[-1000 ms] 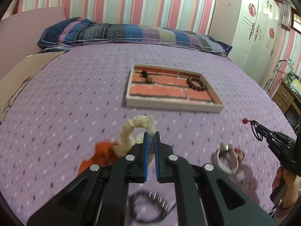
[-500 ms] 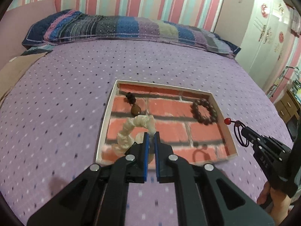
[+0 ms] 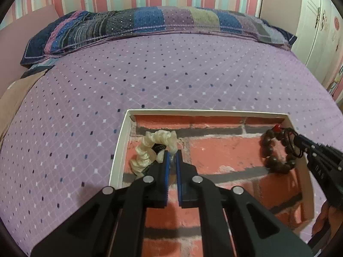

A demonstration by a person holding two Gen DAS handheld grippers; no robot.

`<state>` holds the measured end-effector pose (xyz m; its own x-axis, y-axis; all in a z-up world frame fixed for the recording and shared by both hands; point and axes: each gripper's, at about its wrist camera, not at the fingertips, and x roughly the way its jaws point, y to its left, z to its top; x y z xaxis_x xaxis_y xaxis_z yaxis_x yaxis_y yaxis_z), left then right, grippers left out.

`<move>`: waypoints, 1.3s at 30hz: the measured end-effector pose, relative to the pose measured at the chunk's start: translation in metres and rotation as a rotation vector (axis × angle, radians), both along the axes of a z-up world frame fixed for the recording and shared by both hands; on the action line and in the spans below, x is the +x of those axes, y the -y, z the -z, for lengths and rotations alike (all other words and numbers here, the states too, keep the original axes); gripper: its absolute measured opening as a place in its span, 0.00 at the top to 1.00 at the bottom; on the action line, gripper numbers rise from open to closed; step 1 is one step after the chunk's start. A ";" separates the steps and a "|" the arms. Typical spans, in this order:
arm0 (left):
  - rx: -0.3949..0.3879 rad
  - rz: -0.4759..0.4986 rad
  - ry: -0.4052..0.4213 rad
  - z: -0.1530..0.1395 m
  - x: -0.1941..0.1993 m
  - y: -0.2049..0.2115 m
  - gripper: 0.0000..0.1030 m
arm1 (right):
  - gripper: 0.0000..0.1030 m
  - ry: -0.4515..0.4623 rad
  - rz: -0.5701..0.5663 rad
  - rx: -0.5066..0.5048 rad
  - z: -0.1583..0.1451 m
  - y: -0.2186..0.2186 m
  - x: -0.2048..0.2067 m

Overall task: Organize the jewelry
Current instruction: 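Carry hair tie with right gripper into tray while left gripper drops scrunchie there, then withdraw both open grippers from the tray toward the remaining jewelry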

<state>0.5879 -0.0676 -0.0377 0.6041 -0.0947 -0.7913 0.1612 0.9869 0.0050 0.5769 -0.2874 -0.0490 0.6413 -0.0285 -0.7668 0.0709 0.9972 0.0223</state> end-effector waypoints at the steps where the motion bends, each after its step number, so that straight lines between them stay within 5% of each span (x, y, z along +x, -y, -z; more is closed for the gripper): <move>1: 0.003 0.001 -0.001 0.002 0.003 0.000 0.94 | 0.96 -0.016 0.003 -0.004 0.004 0.001 0.006; 13: 0.046 0.038 -0.005 0.013 0.002 0.003 0.89 | 0.91 -0.091 -0.009 -0.025 0.025 0.003 0.026; 15: 0.044 0.031 -0.003 0.010 0.001 0.002 0.83 | 0.76 -0.090 -0.021 -0.027 0.025 0.002 0.026; 16: 0.044 0.024 0.006 0.006 0.000 0.001 0.69 | 0.62 -0.087 -0.029 -0.025 0.023 0.001 0.025; 18: 0.059 0.007 0.040 -0.003 -0.005 0.000 0.47 | 0.52 -0.064 -0.047 -0.030 0.018 0.001 0.019; 24: 0.046 -0.019 0.074 -0.030 -0.017 -0.009 0.39 | 0.22 0.011 -0.078 -0.021 -0.013 0.008 -0.002; 31: -0.023 -0.032 0.130 -0.084 -0.059 -0.034 0.19 | 0.06 0.071 -0.046 -0.043 -0.057 0.028 -0.049; 39: -0.005 -0.043 0.171 -0.118 -0.135 -0.065 0.15 | 0.04 0.114 0.035 -0.038 -0.082 0.049 -0.134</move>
